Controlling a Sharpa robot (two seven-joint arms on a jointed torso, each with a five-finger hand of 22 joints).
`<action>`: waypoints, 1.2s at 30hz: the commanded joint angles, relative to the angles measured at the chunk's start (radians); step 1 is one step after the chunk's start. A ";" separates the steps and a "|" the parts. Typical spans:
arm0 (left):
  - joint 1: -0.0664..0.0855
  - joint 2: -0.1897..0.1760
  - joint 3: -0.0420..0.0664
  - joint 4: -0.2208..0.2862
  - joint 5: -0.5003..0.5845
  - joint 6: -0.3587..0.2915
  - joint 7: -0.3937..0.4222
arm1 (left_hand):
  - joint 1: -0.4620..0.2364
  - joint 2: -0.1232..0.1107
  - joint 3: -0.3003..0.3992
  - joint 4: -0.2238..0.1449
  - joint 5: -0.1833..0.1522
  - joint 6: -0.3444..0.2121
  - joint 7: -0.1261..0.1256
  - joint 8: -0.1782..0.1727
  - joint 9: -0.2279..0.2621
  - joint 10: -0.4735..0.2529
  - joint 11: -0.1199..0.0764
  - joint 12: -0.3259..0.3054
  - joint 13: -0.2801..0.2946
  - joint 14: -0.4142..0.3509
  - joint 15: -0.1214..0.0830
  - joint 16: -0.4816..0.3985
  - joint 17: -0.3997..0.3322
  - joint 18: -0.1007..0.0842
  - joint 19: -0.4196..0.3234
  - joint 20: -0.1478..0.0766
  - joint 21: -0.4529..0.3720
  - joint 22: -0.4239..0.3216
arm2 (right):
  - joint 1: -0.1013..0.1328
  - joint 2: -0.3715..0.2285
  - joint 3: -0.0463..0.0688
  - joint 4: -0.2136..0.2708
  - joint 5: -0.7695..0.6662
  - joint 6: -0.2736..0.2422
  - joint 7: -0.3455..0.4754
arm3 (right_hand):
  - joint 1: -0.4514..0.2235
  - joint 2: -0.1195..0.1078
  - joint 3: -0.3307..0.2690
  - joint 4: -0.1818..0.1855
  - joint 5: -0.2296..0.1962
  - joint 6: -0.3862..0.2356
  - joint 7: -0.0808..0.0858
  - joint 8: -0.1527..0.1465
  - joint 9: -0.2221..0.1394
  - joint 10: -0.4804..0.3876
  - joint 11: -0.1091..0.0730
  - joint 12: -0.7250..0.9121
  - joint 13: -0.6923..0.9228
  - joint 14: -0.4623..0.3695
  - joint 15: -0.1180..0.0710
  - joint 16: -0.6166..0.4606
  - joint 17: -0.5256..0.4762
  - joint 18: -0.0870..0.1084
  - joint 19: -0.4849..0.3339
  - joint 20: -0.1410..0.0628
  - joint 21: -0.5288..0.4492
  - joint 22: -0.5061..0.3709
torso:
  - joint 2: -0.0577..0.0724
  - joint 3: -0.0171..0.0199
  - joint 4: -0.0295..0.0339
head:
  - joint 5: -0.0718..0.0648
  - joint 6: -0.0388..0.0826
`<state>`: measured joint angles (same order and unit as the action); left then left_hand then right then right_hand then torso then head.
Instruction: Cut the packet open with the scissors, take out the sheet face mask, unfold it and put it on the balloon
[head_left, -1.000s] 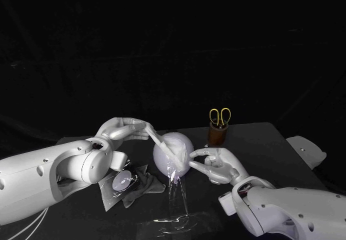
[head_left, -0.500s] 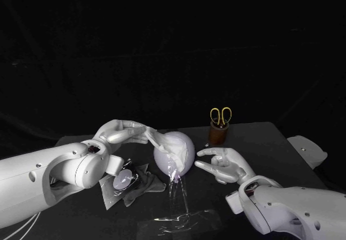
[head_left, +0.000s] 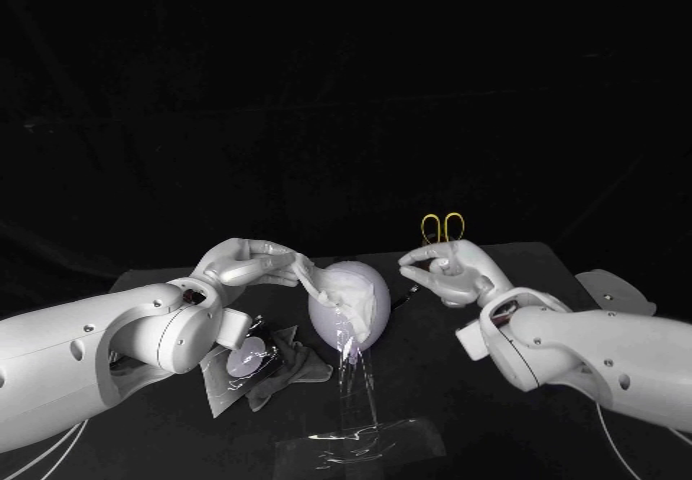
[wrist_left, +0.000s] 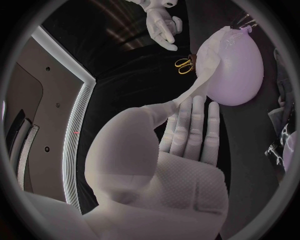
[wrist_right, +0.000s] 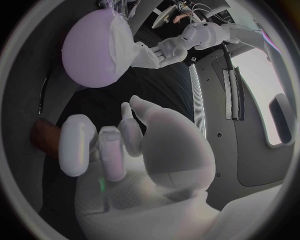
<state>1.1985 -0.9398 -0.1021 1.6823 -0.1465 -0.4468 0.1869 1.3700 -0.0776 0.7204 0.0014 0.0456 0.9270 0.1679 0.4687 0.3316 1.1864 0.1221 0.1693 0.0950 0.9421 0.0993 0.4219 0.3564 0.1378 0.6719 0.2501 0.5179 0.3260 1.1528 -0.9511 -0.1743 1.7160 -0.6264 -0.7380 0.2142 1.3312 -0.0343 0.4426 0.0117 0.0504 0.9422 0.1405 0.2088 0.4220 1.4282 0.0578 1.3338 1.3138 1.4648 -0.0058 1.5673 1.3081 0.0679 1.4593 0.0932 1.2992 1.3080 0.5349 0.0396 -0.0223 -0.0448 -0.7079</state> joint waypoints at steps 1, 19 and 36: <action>0.000 0.007 0.001 -0.004 -0.009 0.000 0.017 | 0.001 0.006 0.005 -0.001 0.003 0.004 0.000 0.002 0.098 0.004 -0.006 0.006 0.002 -0.004 -0.002 0.005 0.001 0.001 -0.008 -0.001 0.006 0.002 | 0.031 0.015 0.000 -0.018 -0.184 0.117 -0.155 | 0.014 0.007 0.014 -0.005 0.005 0.011 0.000 0.006 -0.002 0.013 -0.002 0.015 0.089 0.106 -0.007 0.003 0.263 -0.016 0.014 0.000 0.010 0.189 | 0.001 -0.0006 0.0005 | -0.002 -0.005; 0.000 0.019 0.001 -0.021 -0.008 0.001 0.020 | 0.000 0.007 0.006 0.000 0.003 0.004 0.000 0.001 0.099 0.004 -0.006 0.007 0.002 -0.004 -0.002 0.006 0.002 0.001 -0.009 0.000 0.008 0.003 | 0.102 0.095 0.002 -0.072 -0.668 0.249 -0.462 | -0.074 -0.063 -0.014 0.009 -0.002 0.057 -0.014 0.016 -0.008 0.052 -0.012 0.080 0.138 0.106 -0.015 0.003 0.263 -0.024 0.030 -0.008 0.051 0.204 | -0.001 -0.0009 -0.0011 | -0.008 -0.027; 0.000 0.024 0.001 -0.026 -0.008 0.003 0.020 | 0.000 0.007 0.006 0.000 0.003 0.004 0.000 0.001 0.099 0.004 -0.006 0.007 0.002 -0.004 -0.002 0.006 0.002 0.001 -0.009 0.000 0.008 0.003 | 0.093 0.107 0.001 -0.056 -0.821 0.274 -0.323 | 0.004 -0.078 0.003 -0.035 -0.002 0.057 -0.015 0.003 -0.022 0.090 -0.016 0.145 0.188 0.106 -0.020 0.003 0.263 -0.028 0.037 -0.015 0.070 0.210 | -0.002 -0.0017 -0.0001 | -0.009 -0.044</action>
<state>1.1978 -0.9178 -0.1023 1.6557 -0.1501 -0.4476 0.1916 1.3667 -0.0809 0.7202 0.0014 0.0457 0.9261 0.1681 0.4667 0.3317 1.1865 0.1221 0.1693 0.0956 0.9436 0.1008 0.4219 0.3569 0.1377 0.6700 0.2521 0.5219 0.3282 1.2472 -0.8449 -0.1738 1.6613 -1.3151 -0.4795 -0.2211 1.3248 -0.1130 0.4424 -0.0157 0.0523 0.9985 0.1233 0.2152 0.4012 1.4631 0.0428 1.4699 1.3080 1.4684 -0.0235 1.5673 1.3081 0.0526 1.4662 0.0854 1.3653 1.3079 0.5326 0.0381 -0.0230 -0.0548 -0.7507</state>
